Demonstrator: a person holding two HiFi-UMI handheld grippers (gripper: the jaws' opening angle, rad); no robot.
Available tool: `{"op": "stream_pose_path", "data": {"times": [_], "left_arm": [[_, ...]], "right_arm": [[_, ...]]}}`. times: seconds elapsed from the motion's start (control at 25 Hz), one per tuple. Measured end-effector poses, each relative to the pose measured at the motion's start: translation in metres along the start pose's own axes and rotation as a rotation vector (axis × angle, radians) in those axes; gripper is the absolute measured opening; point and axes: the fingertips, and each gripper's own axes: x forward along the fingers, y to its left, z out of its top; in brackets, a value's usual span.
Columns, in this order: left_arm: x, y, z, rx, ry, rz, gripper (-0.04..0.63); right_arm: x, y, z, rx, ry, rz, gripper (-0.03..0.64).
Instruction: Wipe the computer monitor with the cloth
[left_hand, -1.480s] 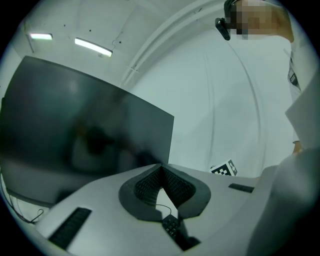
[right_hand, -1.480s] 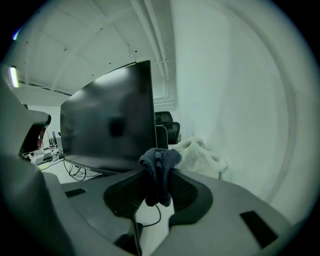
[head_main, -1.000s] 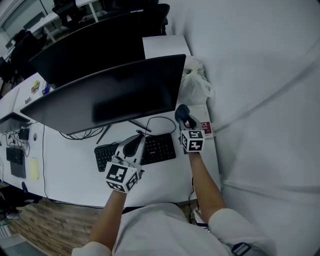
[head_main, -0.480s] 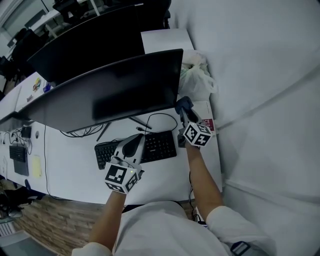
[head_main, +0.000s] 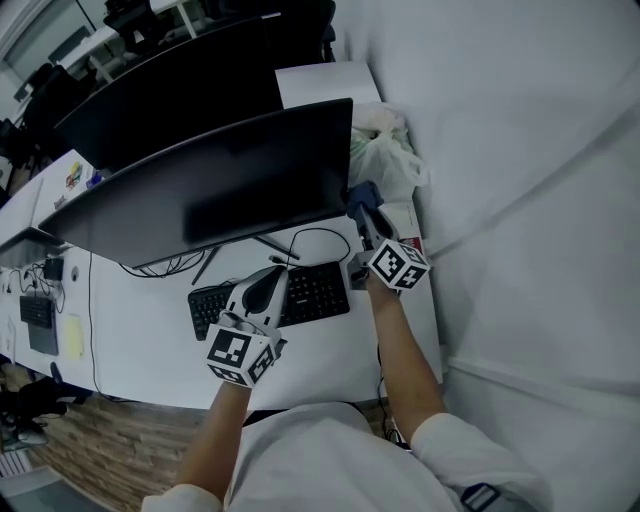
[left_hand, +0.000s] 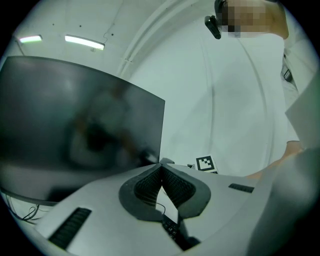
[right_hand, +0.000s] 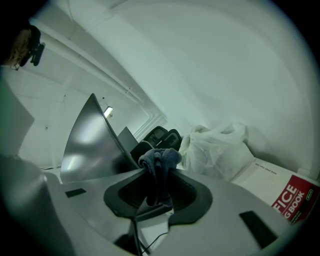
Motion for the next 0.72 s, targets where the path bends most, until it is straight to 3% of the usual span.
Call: {"op": "stream_pose_path", "data": {"times": [0.72], "left_arm": [[0.018,-0.01,0.056,0.015,-0.096,-0.044,0.006]], "right_arm": [[0.0,0.068,0.068,-0.031,-0.115,0.098,0.12]]}}
